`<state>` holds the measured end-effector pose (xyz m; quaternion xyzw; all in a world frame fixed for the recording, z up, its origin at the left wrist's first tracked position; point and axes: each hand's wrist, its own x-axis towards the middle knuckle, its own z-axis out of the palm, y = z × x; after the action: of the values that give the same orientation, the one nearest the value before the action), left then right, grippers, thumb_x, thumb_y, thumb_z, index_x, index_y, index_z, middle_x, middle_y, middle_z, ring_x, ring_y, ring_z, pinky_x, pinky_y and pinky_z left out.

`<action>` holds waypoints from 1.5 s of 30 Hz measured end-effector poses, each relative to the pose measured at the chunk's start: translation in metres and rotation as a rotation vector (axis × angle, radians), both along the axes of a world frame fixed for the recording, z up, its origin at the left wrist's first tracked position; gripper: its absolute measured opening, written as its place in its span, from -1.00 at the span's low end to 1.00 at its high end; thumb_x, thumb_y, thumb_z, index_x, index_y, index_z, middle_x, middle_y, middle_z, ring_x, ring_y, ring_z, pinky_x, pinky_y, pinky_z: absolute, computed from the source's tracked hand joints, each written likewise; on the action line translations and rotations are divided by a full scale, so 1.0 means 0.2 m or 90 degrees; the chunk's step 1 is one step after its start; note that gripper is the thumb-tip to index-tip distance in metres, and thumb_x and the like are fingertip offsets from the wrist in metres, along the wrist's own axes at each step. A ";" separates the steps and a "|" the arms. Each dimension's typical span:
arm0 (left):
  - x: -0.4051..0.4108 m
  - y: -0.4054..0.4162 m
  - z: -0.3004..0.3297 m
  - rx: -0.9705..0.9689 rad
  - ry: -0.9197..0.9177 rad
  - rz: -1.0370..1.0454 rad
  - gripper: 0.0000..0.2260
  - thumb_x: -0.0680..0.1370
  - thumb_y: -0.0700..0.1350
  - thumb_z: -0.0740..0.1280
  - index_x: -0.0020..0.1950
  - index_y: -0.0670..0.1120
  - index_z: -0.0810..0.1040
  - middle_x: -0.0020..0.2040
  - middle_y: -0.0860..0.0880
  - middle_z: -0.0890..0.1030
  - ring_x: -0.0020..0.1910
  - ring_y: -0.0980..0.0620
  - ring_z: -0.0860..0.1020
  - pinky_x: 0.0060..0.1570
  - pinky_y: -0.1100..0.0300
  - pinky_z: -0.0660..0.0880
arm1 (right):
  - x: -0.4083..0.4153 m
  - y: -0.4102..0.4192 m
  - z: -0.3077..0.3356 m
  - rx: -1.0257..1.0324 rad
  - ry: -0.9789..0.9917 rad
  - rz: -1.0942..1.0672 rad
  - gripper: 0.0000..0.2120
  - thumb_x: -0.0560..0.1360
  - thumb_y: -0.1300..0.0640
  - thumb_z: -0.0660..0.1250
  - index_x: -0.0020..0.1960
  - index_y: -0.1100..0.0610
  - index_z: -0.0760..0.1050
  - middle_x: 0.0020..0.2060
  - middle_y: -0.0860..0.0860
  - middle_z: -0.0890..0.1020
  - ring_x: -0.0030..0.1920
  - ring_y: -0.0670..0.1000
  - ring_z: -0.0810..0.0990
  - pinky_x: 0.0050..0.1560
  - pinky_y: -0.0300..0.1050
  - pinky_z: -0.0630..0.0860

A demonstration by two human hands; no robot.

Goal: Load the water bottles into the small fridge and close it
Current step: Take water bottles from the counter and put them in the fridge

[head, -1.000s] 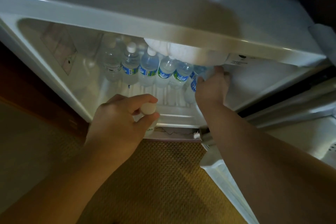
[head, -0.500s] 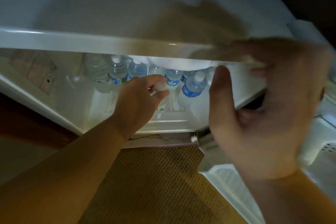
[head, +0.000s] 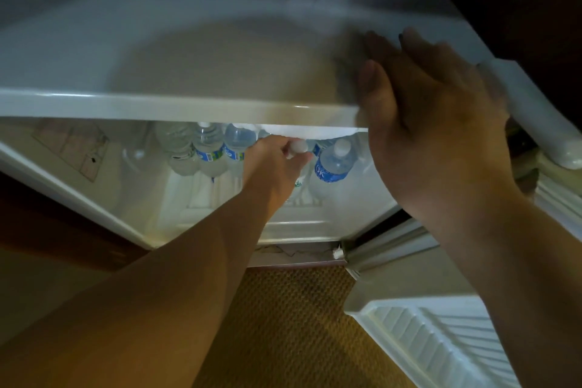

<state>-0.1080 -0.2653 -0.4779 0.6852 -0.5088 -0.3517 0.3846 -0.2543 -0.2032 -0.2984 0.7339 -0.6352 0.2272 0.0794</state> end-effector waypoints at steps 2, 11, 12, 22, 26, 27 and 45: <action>-0.02 -0.01 0.01 0.021 0.034 0.030 -0.73 0.48 0.04 0.58 0.11 -0.04 0.73 -0.04 0.06 0.75 -0.02 0.03 0.69 0.14 -0.02 0.64 | 0.00 0.00 0.00 0.002 -0.009 0.000 -0.44 0.67 -0.22 -0.13 0.57 -0.13 0.34 0.56 0.05 0.38 0.57 0.18 0.29 0.51 0.18 0.14; -0.10 0.01 0.04 0.043 0.146 0.039 -0.71 0.43 -0.03 0.62 0.11 -0.02 0.72 -0.03 0.15 0.73 -0.01 0.15 0.68 0.16 0.11 0.63 | -0.02 -0.01 0.00 0.017 -0.022 0.007 -0.46 0.66 -0.26 -0.08 0.55 -0.19 0.36 0.56 0.00 0.37 0.57 0.17 0.26 0.48 0.21 0.17; -0.10 0.01 0.04 0.042 0.150 0.035 -0.66 0.42 -0.02 0.64 0.16 -0.02 0.70 0.01 0.16 0.71 0.02 0.15 0.66 0.19 0.12 0.62 | -0.02 -0.01 0.00 0.015 -0.022 0.010 -0.47 0.66 -0.25 -0.07 0.55 -0.19 0.36 0.56 0.01 0.38 0.57 0.18 0.27 0.48 0.22 0.17; -0.03 0.11 0.04 0.089 0.032 -0.024 -0.22 0.42 0.09 0.62 0.59 0.08 0.39 0.50 0.05 0.48 0.45 0.01 0.44 0.40 0.14 0.35 | -0.02 -0.01 0.02 0.039 -0.001 0.006 -0.49 0.68 -0.22 -0.05 0.57 -0.19 0.32 0.57 0.05 0.36 0.57 0.21 0.25 0.48 0.26 0.15; 0.04 0.29 0.09 0.088 -0.016 0.000 -0.43 0.55 0.12 0.49 0.54 0.10 0.44 0.47 0.04 0.52 0.46 -0.01 0.45 0.38 0.14 0.37 | -0.02 -0.01 0.04 0.068 -0.005 -0.007 -0.54 0.70 -0.20 -0.02 0.57 -0.23 0.28 0.58 0.03 0.33 0.57 0.21 0.23 0.49 0.25 0.14; 0.06 0.36 0.12 0.074 -0.026 0.013 -0.49 0.57 0.12 0.46 0.51 0.10 0.48 0.44 0.06 0.55 0.44 0.02 0.47 0.35 0.18 0.36 | -0.01 -0.01 0.04 0.071 0.001 -0.016 -0.54 0.70 -0.20 -0.02 0.57 -0.22 0.29 0.58 0.03 0.33 0.57 0.21 0.24 0.49 0.25 0.15; 0.40 1.64 2.42 -0.367 -0.151 0.104 -0.50 0.48 0.14 0.52 0.39 0.21 0.49 0.21 0.41 0.56 0.11 0.29 0.64 0.06 0.46 0.52 | 0.26 1.27 1.58 -0.111 -0.344 0.167 -0.57 0.57 -0.09 0.23 0.43 -0.30 0.42 0.50 -0.19 0.40 0.52 -0.04 0.37 0.26 0.14 0.56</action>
<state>-0.0278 0.0626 0.0069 0.6229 -0.5722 -0.0785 0.5276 -0.2020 0.0499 0.0175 0.7130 -0.5116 0.4758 -0.0593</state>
